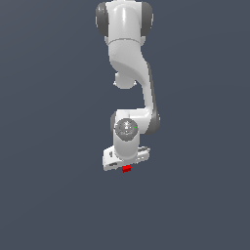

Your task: Pick up the red cube and move it to a goal position.

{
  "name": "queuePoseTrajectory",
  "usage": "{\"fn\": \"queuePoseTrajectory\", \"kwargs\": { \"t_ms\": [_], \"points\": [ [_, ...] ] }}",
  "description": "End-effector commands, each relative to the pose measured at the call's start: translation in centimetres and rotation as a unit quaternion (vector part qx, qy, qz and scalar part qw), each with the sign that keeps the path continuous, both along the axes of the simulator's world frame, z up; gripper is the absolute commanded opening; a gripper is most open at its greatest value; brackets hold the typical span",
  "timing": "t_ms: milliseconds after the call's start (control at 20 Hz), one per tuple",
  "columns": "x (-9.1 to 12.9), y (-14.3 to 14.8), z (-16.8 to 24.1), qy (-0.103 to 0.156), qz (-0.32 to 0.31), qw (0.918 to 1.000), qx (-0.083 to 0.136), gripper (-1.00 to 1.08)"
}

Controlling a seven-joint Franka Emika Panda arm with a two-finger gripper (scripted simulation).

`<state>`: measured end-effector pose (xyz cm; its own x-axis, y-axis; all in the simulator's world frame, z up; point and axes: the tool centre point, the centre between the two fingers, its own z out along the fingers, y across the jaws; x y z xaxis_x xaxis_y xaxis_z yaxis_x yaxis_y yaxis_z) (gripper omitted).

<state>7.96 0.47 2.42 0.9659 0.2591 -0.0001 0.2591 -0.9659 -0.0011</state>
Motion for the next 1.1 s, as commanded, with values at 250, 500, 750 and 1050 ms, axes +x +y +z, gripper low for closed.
{"fn": "queuePoseTrajectory", "kwargs": {
  "t_ms": [250,500,750,1050],
  "points": [
    [0.44,-0.05,-0.57,0.0,0.005,1.0,-0.001,1.0],
    [0.39,0.0,-0.42,0.0,0.004,1.0,-0.001,-1.0],
    [0.39,0.0,-0.42,0.0,0.004,1.0,-0.001,-1.0],
    [0.34,-0.03,-0.37,0.0,0.004,1.0,-0.001,-1.0]
  ]
}}
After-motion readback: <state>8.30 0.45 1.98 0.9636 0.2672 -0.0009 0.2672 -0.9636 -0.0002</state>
